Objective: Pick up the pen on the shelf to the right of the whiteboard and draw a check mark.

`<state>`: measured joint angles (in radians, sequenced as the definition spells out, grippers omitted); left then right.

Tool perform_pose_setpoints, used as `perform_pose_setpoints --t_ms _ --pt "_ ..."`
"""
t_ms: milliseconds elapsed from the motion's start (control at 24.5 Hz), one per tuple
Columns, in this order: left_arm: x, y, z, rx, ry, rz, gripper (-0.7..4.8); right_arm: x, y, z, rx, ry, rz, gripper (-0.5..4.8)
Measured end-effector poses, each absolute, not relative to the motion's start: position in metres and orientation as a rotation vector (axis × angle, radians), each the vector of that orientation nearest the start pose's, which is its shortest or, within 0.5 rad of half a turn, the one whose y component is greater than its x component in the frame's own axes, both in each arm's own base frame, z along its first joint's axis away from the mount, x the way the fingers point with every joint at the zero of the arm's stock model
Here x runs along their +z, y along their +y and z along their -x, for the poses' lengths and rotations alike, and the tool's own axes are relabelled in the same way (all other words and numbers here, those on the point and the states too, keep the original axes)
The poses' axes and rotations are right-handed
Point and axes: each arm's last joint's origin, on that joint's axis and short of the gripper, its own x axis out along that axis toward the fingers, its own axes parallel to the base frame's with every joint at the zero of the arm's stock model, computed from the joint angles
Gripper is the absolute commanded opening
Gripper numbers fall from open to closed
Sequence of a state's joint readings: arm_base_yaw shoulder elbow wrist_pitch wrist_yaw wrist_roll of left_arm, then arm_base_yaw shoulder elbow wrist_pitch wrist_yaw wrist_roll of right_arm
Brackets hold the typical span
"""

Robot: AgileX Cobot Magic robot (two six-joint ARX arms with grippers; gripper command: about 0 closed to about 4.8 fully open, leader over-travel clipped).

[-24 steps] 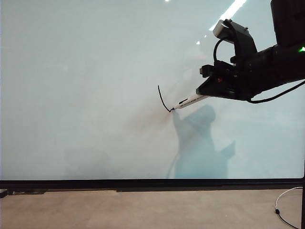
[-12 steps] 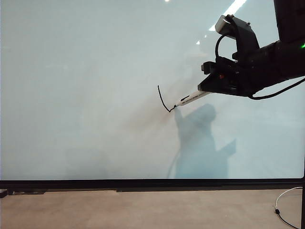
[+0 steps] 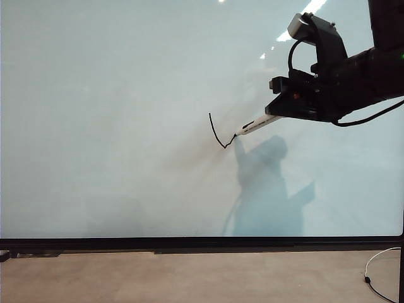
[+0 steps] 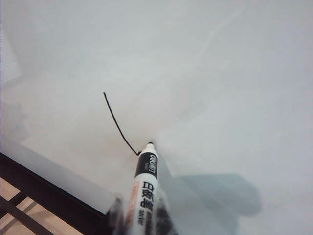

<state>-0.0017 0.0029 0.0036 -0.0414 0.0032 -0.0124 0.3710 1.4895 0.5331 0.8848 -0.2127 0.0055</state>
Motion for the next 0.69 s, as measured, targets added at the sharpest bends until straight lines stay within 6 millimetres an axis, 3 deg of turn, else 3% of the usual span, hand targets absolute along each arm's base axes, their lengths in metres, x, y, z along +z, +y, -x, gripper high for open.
perform_pose_setpoints --t_ms 694 --pt "0.1605 -0.0003 -0.0976 -0.005 0.041 0.012 -0.04 0.1991 0.1056 -0.2621 0.566 0.053 0.007 -0.03"
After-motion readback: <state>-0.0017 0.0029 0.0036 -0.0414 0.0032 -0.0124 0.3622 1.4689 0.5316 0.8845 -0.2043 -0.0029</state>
